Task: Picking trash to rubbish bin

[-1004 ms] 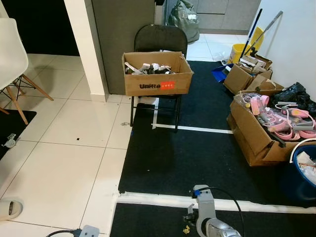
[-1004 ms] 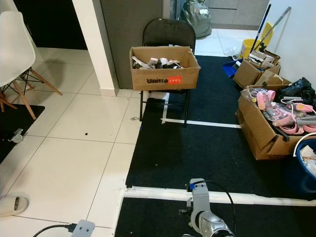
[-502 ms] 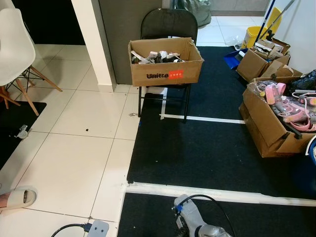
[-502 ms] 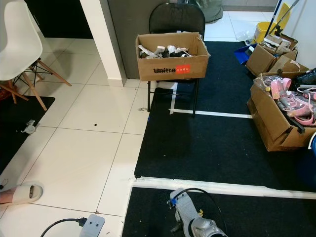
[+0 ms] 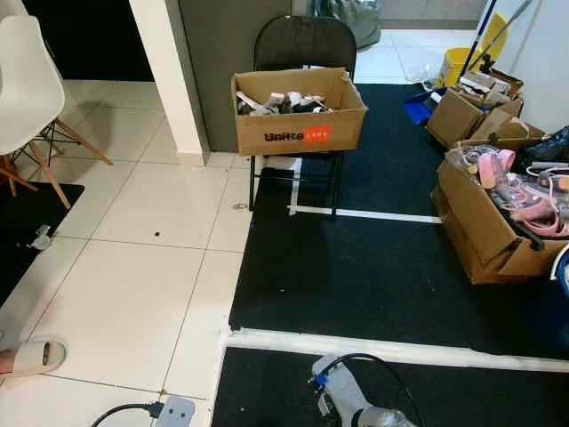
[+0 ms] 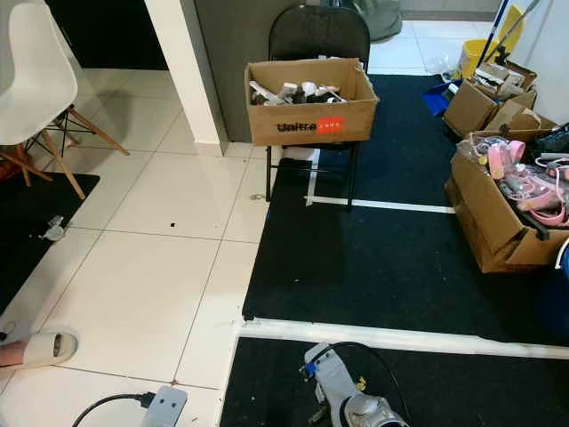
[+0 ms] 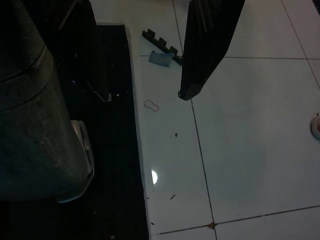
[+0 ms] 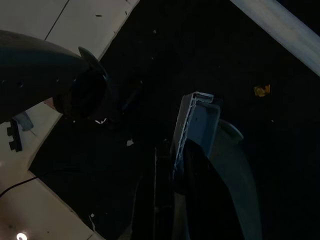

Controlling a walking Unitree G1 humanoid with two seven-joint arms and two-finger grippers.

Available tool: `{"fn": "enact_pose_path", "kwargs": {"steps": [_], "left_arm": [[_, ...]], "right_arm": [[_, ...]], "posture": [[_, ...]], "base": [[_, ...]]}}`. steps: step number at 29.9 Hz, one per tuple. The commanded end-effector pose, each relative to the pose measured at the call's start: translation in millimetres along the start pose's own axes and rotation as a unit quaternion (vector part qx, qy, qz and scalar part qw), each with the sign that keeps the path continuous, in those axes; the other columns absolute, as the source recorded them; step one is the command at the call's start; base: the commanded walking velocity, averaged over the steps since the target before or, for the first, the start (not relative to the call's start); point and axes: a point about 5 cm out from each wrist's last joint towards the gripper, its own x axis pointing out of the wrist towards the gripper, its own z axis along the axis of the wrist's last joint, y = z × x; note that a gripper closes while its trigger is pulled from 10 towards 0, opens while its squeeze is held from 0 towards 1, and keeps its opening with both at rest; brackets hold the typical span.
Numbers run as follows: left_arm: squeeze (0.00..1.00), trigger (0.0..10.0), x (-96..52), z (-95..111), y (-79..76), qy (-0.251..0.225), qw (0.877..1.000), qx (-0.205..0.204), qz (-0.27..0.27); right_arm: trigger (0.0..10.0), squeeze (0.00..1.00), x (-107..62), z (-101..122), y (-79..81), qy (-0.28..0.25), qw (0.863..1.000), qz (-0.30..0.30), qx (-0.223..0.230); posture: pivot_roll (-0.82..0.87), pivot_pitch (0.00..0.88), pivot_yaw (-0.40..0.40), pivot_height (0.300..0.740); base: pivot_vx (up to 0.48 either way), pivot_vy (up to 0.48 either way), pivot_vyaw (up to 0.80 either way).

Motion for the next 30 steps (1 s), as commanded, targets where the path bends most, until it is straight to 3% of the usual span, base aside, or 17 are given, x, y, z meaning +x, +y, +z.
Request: {"fn": "enact_pose_path", "kwargs": {"steps": [1,30], "left_arm": [[0.00,10.0,0.7,-1.8,-19.9,0.005,0.999,-0.004,-0.045],[0.00,10.0,1.2,0.8,-17.8,0.005,0.999,-0.009,-0.043]], "right_arm": [[10.0,0.00,0.4,-5.9,2.9,0.014,1.000,0.003,0.002],[10.0,0.00,-0.3,-5.8,0.2,0.013,1.000,-0.005,0.011]], "posture": [[-0.01,0.066,0.024,0.740],[-0.01,0.059,0.026,0.740]], "base": [[0.000,0.000,0.00],[0.000,0.000,0.00]]}}
